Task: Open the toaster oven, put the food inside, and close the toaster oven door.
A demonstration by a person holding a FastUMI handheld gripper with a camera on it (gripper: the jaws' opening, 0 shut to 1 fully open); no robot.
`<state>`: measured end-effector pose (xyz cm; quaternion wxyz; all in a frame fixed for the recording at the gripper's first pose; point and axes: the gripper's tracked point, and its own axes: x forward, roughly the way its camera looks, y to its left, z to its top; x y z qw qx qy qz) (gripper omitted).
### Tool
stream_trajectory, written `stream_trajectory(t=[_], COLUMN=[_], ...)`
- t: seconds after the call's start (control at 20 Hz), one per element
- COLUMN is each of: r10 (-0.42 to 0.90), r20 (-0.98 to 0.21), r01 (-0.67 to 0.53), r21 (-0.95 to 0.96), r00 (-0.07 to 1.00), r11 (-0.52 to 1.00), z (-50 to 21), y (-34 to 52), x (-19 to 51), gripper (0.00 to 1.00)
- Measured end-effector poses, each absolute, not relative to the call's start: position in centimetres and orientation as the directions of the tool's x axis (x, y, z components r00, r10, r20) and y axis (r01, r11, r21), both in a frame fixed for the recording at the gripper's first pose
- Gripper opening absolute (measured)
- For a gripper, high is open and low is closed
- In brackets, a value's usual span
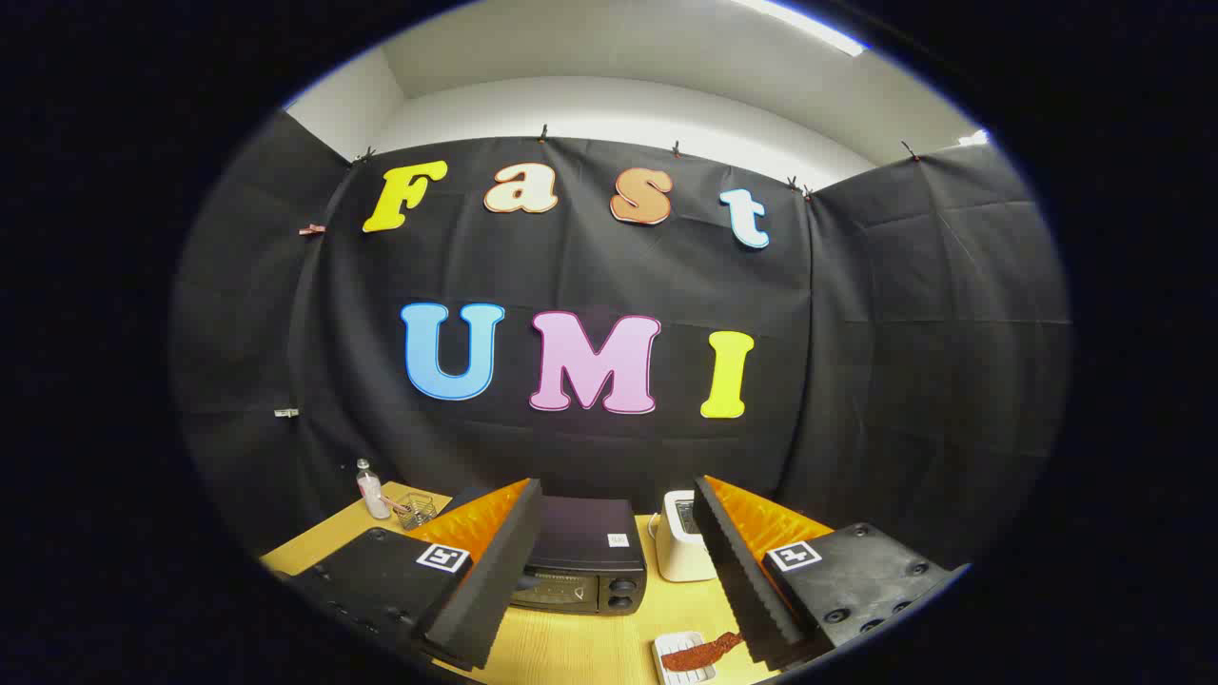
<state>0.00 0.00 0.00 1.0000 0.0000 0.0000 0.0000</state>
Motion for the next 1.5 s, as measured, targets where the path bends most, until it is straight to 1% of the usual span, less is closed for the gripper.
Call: stream_trajectory(t=[0.5,0.9,1.15,1.5], r10=[0.015,0.009,0.046,0.130], r20=[0.002,0.018,-0.020,-0.094], r01=[-0.015,-0.009,-0.045,-0.123], r21=[0.008,0.019,0.057,0.075], r00=[1.000,1.000,0.999,0.987], r11=[1.000,1.000,0.997,0.990], z=[0.0,0.3,-0.9,-5.0], y=[1.8,1.7,3.7,10.2], x=[0.4,0.4,1.0,4.4], gripper=[0.97,0.97,0.98,0.97])
